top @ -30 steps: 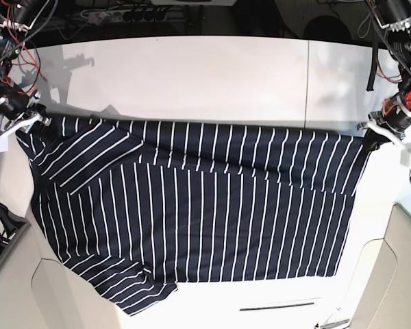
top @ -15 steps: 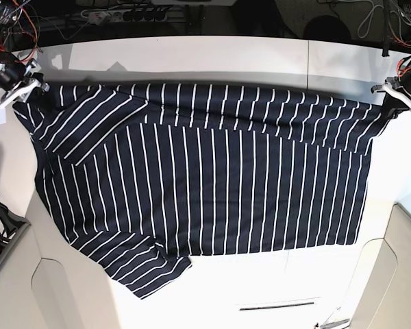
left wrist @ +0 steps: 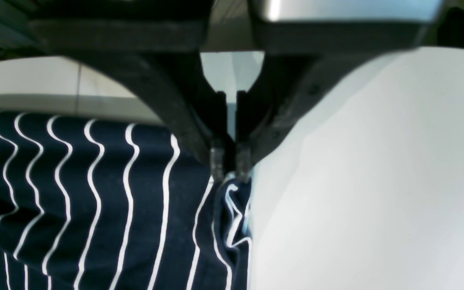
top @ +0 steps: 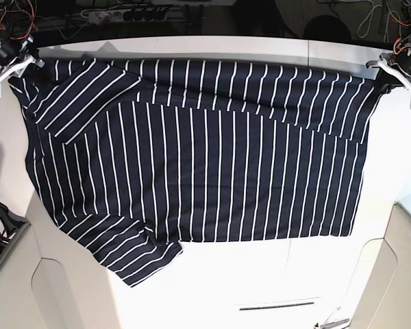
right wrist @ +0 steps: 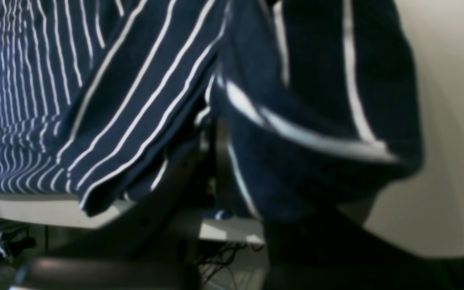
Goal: Fold the T-shirt properly
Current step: 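Drag the held shoulder edge with both grippers to straighten the shirt, then open both grippers and release the shoulder edge, then reach both grippers to the hem corners and grasp them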
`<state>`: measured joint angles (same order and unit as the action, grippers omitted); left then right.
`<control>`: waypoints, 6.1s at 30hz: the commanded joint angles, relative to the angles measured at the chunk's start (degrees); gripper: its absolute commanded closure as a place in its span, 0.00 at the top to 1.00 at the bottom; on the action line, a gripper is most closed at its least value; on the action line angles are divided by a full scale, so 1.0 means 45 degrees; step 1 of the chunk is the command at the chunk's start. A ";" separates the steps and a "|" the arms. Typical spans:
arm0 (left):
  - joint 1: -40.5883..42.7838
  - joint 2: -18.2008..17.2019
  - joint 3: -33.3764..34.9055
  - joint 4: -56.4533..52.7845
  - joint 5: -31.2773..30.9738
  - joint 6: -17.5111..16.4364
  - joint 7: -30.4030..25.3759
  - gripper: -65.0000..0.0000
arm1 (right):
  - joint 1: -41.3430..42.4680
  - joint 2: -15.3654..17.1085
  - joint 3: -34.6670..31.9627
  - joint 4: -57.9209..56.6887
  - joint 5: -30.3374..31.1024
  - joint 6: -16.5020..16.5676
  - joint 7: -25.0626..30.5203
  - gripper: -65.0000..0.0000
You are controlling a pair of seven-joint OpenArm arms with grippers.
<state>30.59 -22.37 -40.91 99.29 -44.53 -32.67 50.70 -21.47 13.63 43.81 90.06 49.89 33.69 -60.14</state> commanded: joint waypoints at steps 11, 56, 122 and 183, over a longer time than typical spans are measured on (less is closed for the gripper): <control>0.0194 0.0568 -0.0165 0.0199 0.0146 -0.0039 -0.0204 0.00 | -0.0063 0.0243 0.0180 0.0223 -0.0204 0.0039 0.0126 0.00; -0.0719 -0.0325 -0.2433 0.0209 -0.0690 0.0306 -0.0165 0.50 | 0.2414 0.2569 0.2569 0.0155 -0.0665 -0.0107 0.1127 0.53; -1.3920 -0.2045 0.7436 -1.4469 0.3099 0.0447 -0.4362 0.67 | 1.1778 0.3303 -0.5255 -1.0948 -0.5999 -0.0107 0.5795 0.53; -1.3969 -0.1345 0.7431 -1.4430 0.2764 0.0000 -0.3876 0.08 | 1.1861 0.1384 -0.5255 -1.1842 -0.7368 0.0039 0.8310 0.00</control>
<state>-30.81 -27.49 -7.44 33.74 -32.01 -32.23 33.08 30.28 19.14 20.16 35.51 15.97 33.61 -23.79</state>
